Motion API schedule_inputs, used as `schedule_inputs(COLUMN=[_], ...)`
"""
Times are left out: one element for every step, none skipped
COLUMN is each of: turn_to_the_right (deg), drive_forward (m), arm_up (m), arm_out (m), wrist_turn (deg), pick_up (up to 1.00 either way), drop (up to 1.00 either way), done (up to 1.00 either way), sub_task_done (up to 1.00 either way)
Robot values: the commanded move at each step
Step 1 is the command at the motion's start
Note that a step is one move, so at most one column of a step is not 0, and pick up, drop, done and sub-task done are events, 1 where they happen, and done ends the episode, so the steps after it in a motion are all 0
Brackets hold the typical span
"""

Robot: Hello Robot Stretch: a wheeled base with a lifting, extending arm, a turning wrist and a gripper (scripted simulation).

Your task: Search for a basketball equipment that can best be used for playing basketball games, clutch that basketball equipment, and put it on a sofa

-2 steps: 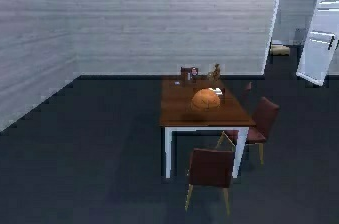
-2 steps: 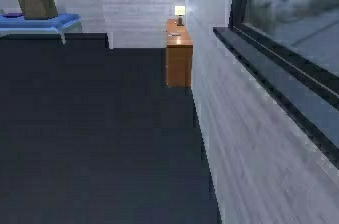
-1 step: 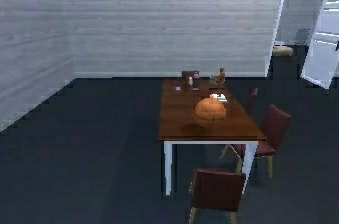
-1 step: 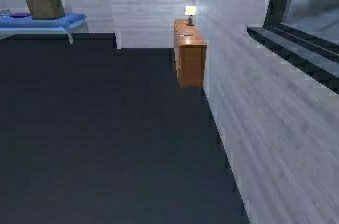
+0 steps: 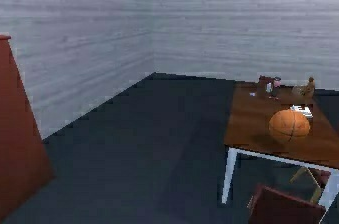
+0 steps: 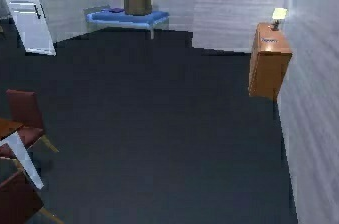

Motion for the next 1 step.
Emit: schedule_inputs(turn_to_the_right=[0.0], drive_forward=[0.55], arm_up=[0.00], arm_out=[0.00], wrist_turn=[0.0], pick_up=[0.00], drop=[0.00], done=[0.00], sub_task_done=[0.00])
